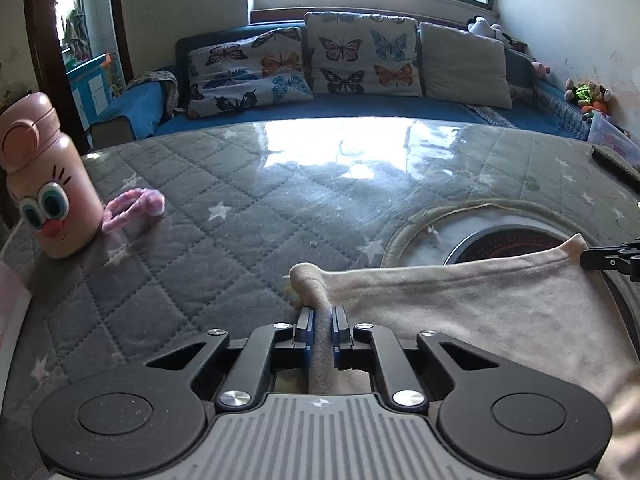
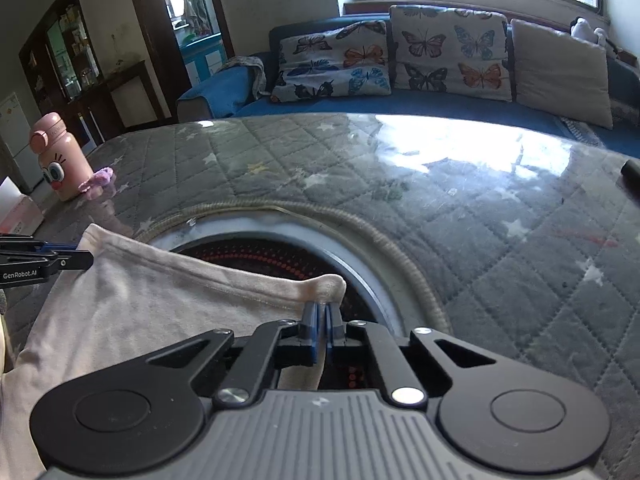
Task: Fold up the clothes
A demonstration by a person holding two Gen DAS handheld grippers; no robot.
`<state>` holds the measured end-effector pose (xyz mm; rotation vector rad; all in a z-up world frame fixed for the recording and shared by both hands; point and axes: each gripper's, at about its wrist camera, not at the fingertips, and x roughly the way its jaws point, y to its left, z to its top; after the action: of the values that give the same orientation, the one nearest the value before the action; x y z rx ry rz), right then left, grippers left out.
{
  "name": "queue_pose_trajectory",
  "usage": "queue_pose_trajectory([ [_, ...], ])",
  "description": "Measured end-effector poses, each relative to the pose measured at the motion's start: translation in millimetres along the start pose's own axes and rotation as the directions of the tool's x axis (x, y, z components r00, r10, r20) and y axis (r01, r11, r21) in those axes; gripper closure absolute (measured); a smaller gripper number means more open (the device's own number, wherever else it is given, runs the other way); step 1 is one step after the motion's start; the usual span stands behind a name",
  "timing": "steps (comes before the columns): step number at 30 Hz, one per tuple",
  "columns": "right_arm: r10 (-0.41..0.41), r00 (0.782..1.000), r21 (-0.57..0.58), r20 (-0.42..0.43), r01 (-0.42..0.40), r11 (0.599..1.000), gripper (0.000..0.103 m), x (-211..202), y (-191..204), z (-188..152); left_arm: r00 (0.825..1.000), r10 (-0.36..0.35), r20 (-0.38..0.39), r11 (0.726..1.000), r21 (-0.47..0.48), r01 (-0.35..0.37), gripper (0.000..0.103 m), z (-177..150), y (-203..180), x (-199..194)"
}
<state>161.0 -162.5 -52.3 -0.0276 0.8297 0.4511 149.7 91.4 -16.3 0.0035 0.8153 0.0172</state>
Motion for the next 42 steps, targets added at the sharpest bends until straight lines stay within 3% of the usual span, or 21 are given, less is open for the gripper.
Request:
queue_pose_trajectory([
  [7, -0.058, 0.995, -0.093, 0.087, 0.066, 0.993, 0.101, -9.7, 8.7, 19.4, 0.999, 0.006, 0.042, 1.000, -0.010, -0.006, 0.094, 10.7, 2.3, 4.3],
  [13, -0.078, 0.996, -0.112, 0.048, 0.083, 0.990, 0.099, 10.4, 8.5, 25.3, 1.000, 0.018, 0.021, 1.000, -0.007, -0.018, 0.090, 10.9, 2.0, 14.1],
  [19, -0.053, 0.998, -0.145, 0.031, 0.057, 0.988, 0.092, -1.5, 15.1, 15.8, 0.999, 0.005, 0.040, 1.000, 0.002, -0.005, 0.081, 2.3, 7.3, -13.2],
  [23, -0.011, 1.000, -0.191, 0.021, 0.015, 0.981, 0.072, -21.1, 33.7, 6.1, 0.999, -0.028, 0.046, 0.999, 0.042, 0.026, 0.075, -17.8, -0.9, -40.6],
  [25, 0.015, 1.000, -0.217, 0.010, -0.013, 0.976, 0.071, -30.9, 45.1, -1.1, 0.998, -0.051, 0.042, 0.996, 0.069, 0.048, 0.075, -31.3, -8.4, -54.4],
  [28, 0.070, 0.997, -0.258, -0.021, -0.073, 0.963, 0.061, -45.9, 66.9, -18.3, 0.995, -0.087, 0.042, 0.990, 0.113, 0.082, 0.074, -53.7, -22.0, -76.7],
  [36, 0.160, 0.982, -0.362, -0.097, -0.184, 0.914, 0.055, -76.2, 117.6, -69.0, 0.978, -0.203, 0.041, 0.961, 0.201, 0.191, 0.069, -110.8, -57.4, -123.7],
  [42, 0.194, 0.974, -0.400, -0.115, -0.224, 0.889, 0.050, -90.6, 135.8, -93.4, 0.975, -0.219, 0.024, 0.951, 0.227, 0.208, 0.068, -143.1, -71.4, -134.2],
])
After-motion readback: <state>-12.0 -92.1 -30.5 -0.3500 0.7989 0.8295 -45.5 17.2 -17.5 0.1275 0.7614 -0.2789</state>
